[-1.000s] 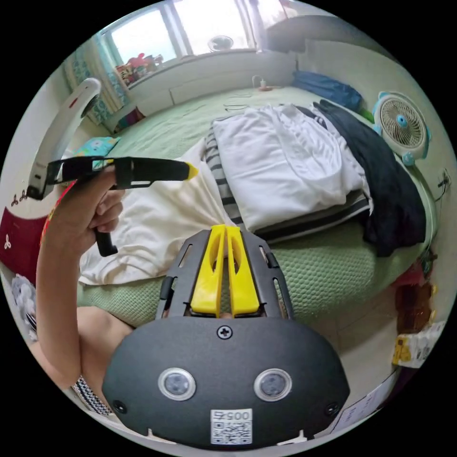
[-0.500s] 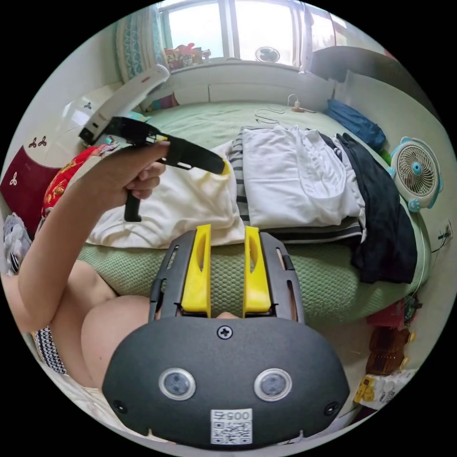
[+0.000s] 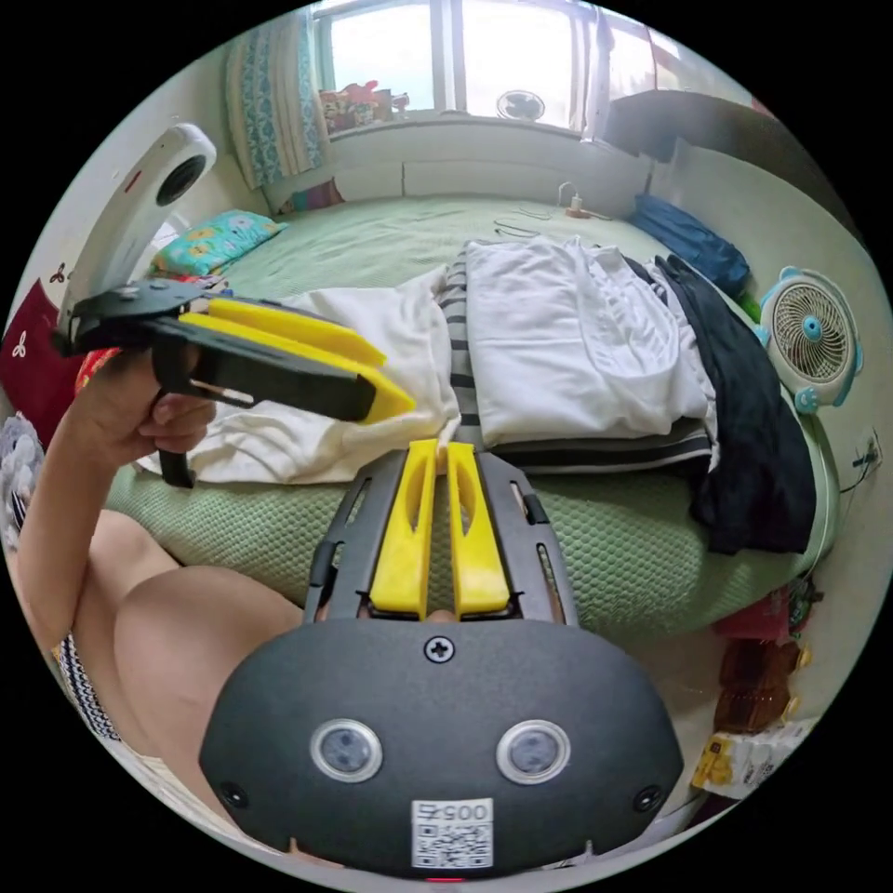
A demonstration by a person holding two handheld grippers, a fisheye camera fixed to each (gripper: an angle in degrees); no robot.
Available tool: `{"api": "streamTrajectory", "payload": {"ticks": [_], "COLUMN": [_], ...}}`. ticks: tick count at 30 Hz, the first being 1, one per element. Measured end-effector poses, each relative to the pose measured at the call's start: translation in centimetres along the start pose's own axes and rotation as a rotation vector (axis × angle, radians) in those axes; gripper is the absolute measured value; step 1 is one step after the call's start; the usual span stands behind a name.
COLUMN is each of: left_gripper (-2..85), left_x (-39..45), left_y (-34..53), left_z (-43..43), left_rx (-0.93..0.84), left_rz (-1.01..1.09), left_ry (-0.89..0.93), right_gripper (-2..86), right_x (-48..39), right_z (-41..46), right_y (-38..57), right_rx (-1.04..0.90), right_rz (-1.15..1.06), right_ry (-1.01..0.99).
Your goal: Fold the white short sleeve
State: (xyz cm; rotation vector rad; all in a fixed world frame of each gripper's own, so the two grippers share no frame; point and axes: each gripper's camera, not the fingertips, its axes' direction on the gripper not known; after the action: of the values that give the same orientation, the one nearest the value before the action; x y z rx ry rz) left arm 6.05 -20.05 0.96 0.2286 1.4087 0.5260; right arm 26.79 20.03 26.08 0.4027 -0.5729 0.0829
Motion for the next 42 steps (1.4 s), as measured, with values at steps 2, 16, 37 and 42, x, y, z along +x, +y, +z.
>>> {"api": "streamTrajectory", "payload": {"ticks": [2, 16, 37, 42], "left_gripper": [15.7, 17.6, 4.7, 4.6], "left_x": [1.6, 7.8, 9.7, 10.5], "left_y": [0.7, 4.1, 9.4, 10.8], "left_z": [-0.6, -3.5, -14.3, -17.0], "left_rx": [0.027, 0.003, 0.239, 0.252], "left_rz": [0.028, 0.094, -0.147, -0.145], "left_ry": [-0.012, -0.105, -0.235, -0.266], "right_gripper": [-1.2, -1.3, 9.8, 13.1], "right_x": [1.0, 6.0, 5.3, 7.2], "right_z": [0.0, -0.7, -1.7, 3.8], "right_y": [-0.5, -4.9, -19.4, -26.9], "right_rx": [-0.013, -0.014, -0.033, -0.284], "right_rz": [0.023, 0.137, 0.111, 0.129], "right_ry": [-0.041, -0.316, -0.328, -0.459]}}
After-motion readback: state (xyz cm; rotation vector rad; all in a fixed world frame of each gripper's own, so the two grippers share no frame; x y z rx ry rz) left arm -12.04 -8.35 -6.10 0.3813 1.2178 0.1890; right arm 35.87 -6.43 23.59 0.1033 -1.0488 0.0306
